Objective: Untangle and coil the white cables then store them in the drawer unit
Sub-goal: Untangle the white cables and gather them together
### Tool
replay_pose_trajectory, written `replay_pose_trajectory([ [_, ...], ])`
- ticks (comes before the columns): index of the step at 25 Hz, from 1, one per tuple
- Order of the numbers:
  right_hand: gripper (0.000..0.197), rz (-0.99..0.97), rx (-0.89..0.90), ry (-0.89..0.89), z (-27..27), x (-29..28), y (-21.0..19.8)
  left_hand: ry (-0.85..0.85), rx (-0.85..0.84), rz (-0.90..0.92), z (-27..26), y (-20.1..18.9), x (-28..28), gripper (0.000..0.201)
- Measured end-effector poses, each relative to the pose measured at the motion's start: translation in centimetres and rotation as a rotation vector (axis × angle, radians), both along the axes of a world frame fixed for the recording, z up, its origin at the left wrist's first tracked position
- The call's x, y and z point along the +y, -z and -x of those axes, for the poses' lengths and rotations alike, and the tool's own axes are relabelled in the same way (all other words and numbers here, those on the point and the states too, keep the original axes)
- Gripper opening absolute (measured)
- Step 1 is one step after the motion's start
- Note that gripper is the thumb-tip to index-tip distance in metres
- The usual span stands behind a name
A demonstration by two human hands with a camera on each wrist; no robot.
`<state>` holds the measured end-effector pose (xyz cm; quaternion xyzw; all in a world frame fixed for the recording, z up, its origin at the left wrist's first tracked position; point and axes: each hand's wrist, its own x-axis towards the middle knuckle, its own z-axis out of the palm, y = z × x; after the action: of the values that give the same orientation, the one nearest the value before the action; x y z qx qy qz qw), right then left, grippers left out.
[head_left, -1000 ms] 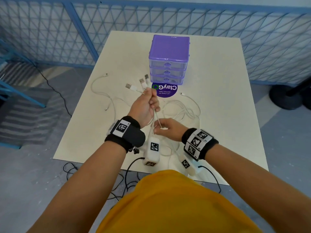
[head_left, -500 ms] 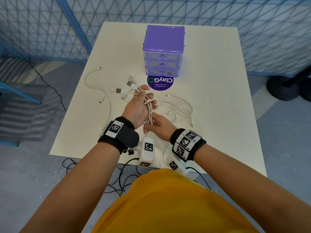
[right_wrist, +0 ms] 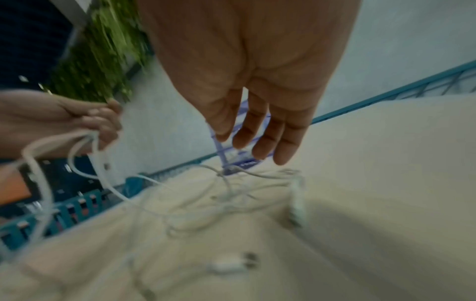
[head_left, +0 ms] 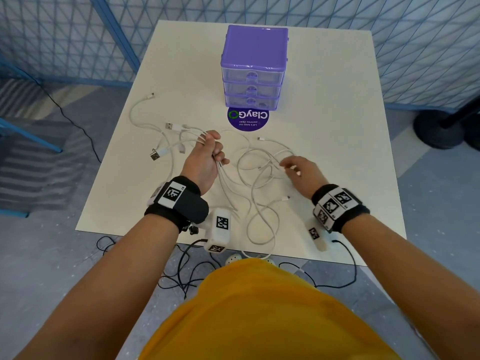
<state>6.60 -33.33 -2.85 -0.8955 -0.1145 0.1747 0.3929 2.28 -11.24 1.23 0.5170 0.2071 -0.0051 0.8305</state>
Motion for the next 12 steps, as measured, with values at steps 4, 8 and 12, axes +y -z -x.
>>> replay_pose_trajectory([
  [4, 0.033, 0.442, 0.113, -0.098, 0.6, -4.1, 2.1, -0.002, 0.001, 0.025, 0.1, 0.5, 0.3, 0.032],
  [8, 0.045, 0.501, 0.151, -0.166, 1.6, -3.5, 3.6, 0.013, 0.021, 0.024, 0.2, 0.9, -0.3, 0.032],
  [12, 0.027, 0.371, 0.131, -0.031, 1.2, -2.6, 4.6, 0.02, 0.034, 0.028, 0.1, 0.9, -0.7, 0.032],
])
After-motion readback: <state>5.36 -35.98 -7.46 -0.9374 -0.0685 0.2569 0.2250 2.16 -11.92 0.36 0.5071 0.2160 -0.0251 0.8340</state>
